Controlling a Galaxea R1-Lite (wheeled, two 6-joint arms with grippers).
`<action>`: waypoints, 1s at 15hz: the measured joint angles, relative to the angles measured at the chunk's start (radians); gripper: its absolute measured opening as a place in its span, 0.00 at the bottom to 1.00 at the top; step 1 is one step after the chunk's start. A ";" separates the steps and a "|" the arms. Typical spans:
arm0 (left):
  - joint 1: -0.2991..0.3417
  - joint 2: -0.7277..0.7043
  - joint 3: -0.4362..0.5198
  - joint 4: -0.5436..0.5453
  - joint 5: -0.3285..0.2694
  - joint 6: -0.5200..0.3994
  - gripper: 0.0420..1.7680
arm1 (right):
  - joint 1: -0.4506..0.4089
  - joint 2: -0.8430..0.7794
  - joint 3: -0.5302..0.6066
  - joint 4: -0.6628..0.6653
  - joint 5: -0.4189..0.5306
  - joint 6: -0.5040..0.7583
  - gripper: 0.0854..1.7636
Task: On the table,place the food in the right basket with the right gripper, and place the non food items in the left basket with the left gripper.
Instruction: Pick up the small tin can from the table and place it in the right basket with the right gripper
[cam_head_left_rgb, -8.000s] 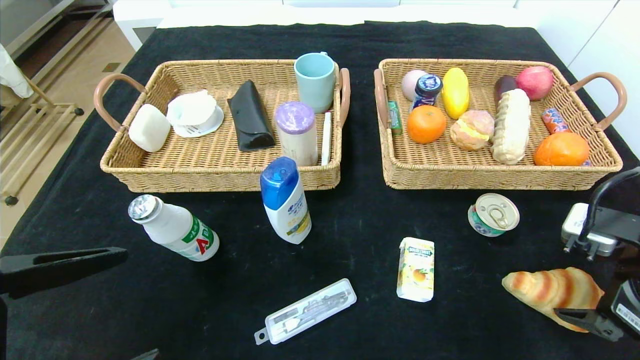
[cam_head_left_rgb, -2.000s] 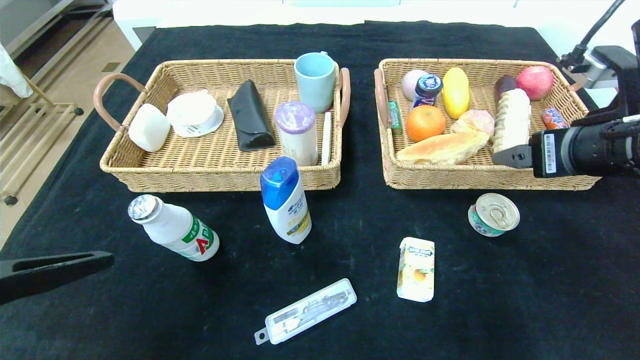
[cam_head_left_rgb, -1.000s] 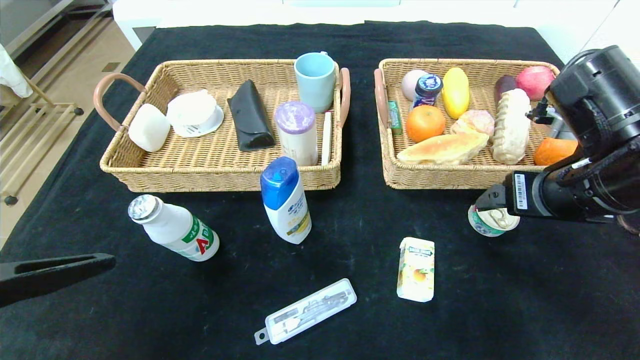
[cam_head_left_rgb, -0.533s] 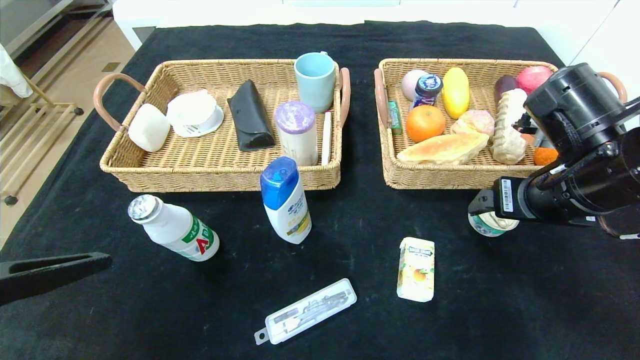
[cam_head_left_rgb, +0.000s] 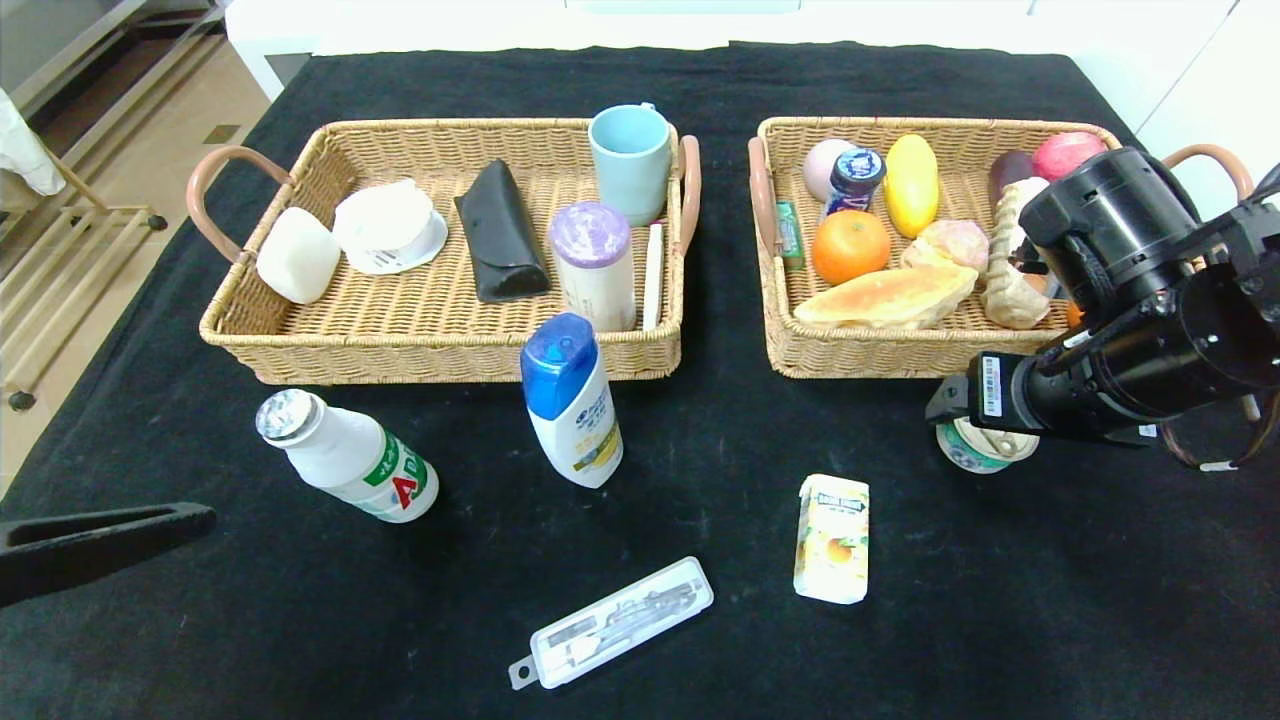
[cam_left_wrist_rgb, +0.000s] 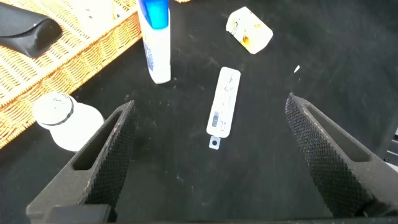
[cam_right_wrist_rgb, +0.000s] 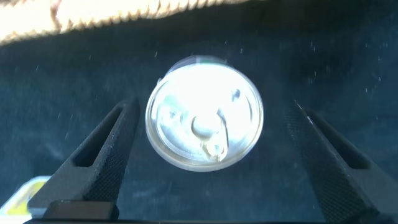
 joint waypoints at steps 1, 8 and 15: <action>0.000 0.000 -0.001 0.000 0.000 0.000 0.97 | 0.000 0.005 0.000 -0.002 0.000 0.000 0.96; 0.000 -0.007 -0.001 0.000 0.000 0.000 0.97 | -0.001 0.025 0.003 -0.004 0.000 0.002 0.95; 0.000 -0.011 -0.001 -0.001 0.000 0.000 0.97 | -0.001 0.034 0.002 -0.003 0.000 0.000 0.65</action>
